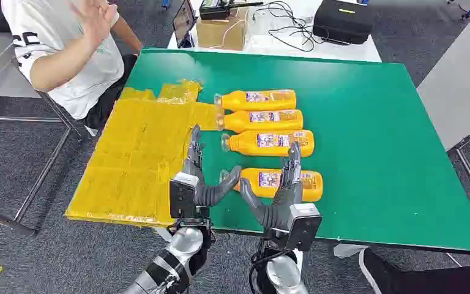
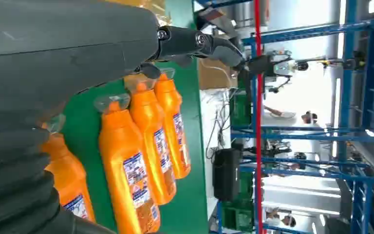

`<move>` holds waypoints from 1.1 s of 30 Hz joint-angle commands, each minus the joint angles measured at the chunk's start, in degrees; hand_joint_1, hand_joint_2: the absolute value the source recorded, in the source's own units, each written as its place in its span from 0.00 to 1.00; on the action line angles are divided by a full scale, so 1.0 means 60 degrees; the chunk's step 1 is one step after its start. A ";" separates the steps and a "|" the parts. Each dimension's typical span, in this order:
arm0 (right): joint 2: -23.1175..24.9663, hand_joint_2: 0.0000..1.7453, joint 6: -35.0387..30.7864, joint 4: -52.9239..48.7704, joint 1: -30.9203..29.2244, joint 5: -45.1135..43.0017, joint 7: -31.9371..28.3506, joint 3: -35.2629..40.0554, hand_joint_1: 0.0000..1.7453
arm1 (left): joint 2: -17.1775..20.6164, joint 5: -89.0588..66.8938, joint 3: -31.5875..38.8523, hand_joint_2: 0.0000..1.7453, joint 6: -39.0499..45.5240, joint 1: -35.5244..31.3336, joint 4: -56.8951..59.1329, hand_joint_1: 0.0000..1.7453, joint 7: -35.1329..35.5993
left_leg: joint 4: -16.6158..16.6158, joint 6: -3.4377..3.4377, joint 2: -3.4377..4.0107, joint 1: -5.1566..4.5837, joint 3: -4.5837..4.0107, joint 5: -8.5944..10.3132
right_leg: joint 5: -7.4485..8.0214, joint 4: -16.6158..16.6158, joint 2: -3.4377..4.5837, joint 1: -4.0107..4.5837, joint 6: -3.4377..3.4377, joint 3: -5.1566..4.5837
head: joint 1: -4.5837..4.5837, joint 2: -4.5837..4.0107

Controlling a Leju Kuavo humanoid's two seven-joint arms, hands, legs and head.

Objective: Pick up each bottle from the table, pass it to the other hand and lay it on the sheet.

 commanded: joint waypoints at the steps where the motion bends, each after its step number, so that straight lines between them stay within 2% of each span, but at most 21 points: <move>1: 0.0497 1.00 -0.0027 0.0086 0.0449 -0.0007 -0.0025 0.0366 0.00 | -0.0102 -0.0116 0.0090 1.00 -0.0055 0.0906 -0.0100 0.00 -0.0015 | -0.0007 -0.0021 0.0045 0.0013 0.0105 -0.0060 | -0.0046 -0.0009 0.0035 0.0017 -0.0028 0.0094 | 0.0000 0.0000; 4: 0.0465 1.00 -0.0111 -0.0017 0.0504 0.0019 -0.0042 0.0334 0.00 | -0.0102 -0.0063 0.0040 1.00 -0.0086 0.0785 0.0002 0.00 -0.0001 | -0.0010 -0.0014 0.0025 0.0005 0.0065 -0.0034 | -0.0027 -0.0011 0.0019 0.0007 -0.0018 0.0058 | 0.0000 0.0003; 5: 0.0465 1.00 -0.0240 -0.0025 0.0522 0.0110 -0.0062 0.0321 0.00 | -0.0102 -0.0026 0.0032 1.00 -0.0031 0.0747 0.0033 0.00 -0.0024 | -0.0007 -0.0021 0.0037 0.0012 0.0104 -0.0057 | -0.0046 -0.0011 0.0028 0.0015 -0.0027 0.0095 | 0.0000 0.0000; 7: 0.0421 1.00 -0.0269 -0.0009 0.0518 0.0134 -0.0046 0.0289 0.00 | -0.0102 0.0003 0.0041 1.00 -0.0038 0.0675 0.0126 0.00 -0.0015 | -0.0012 -0.0011 0.0021 0.0004 0.0055 -0.0026 | -0.0020 -0.0012 0.0015 0.0005 -0.0015 0.0048 | 0.0000 0.0000; 12: 0.0385 1.00 -0.0293 0.0069 0.0489 0.0160 0.0015 0.0217 0.00 | -0.0073 -0.0297 0.0137 1.00 0.0058 0.0561 0.0367 0.00 -0.0037 | -0.0007 -0.0019 0.0028 0.0010 0.0094 -0.0049 | -0.0042 -0.0008 0.0019 0.0013 -0.0025 0.0086 | 0.0000 0.0003; 16: 0.0315 1.00 -0.0484 0.0297 0.0374 0.0388 0.0151 -0.0068 0.00 | 0.0020 -0.0791 0.0460 1.00 0.0079 0.0445 0.0574 0.00 0.0107 | -0.0015 -0.0011 0.0017 0.0003 0.0058 -0.0023 | -0.0019 -0.0015 0.0011 0.0005 -0.0016 0.0051 | 0.0000 0.0000; 18: 0.0251 1.00 -0.0540 0.0372 0.0315 0.0482 0.0229 -0.0180 0.00 | 0.0120 -0.0990 0.0545 1.00 0.0114 0.0404 0.0634 0.00 0.0143 | -0.0010 -0.0023 0.0032 0.0016 0.0120 -0.0058 | -0.0047 -0.0016 0.0022 0.0019 -0.0030 0.0113 | 0.0000 0.0000; 22: 0.0073 1.00 -0.0784 0.0571 0.0213 0.0918 0.0294 -0.0400 0.00 | 0.0238 -0.0982 0.0987 1.00 0.0101 0.0475 0.0616 0.00 0.0201 | -0.0021 -0.0011 0.0024 0.0005 0.0059 -0.0017 | -0.0010 -0.0022 0.0019 0.0007 -0.0014 0.0051 | 0.0000 0.0003; 23: 0.0073 1.00 -0.0784 0.0571 0.0213 0.0918 0.0294 -0.0400 0.00 | 0.0238 -0.0982 0.0987 1.00 0.0101 0.0475 0.0616 0.00 0.0201 | -0.0022 -0.0018 0.0036 0.0011 0.0105 -0.0041 | -0.0030 -0.0025 0.0027 0.0014 -0.0024 0.0094 | 0.0000 0.0000; 25: 0.0073 1.00 -0.0784 0.0571 0.0213 0.0918 0.0294 -0.0400 0.00 | 0.0238 -0.0982 0.0987 1.00 0.0101 0.0475 0.0616 0.00 0.0201 | -0.0016 -0.0012 0.0022 0.0005 0.0065 -0.0022 | -0.0016 -0.0019 0.0014 0.0007 -0.0015 0.0056 | 0.0000 0.0000; 30: 0.0105 1.00 -0.0781 0.0566 0.0220 0.0918 0.0295 -0.0380 0.00 | 0.0204 -0.0992 0.0978 1.00 0.0102 0.0476 0.0604 0.00 0.0191 | -0.0012 -0.0015 0.0022 0.0010 0.0079 -0.0031 | -0.0025 -0.0016 0.0014 0.0012 -0.0021 0.0071 | 0.0000 0.0003; 33: -0.0184 1.00 -0.1432 0.0954 -0.0048 0.2335 0.0707 -0.0506 0.00 | 0.0238 -0.1300 0.1372 1.00 0.0220 0.0529 0.0587 0.00 0.0226 | -0.0010 -0.0016 0.0024 0.0011 0.0075 -0.0030 | -0.0023 -0.0015 0.0015 0.0013 -0.0020 0.0068 | 0.0000 0.0003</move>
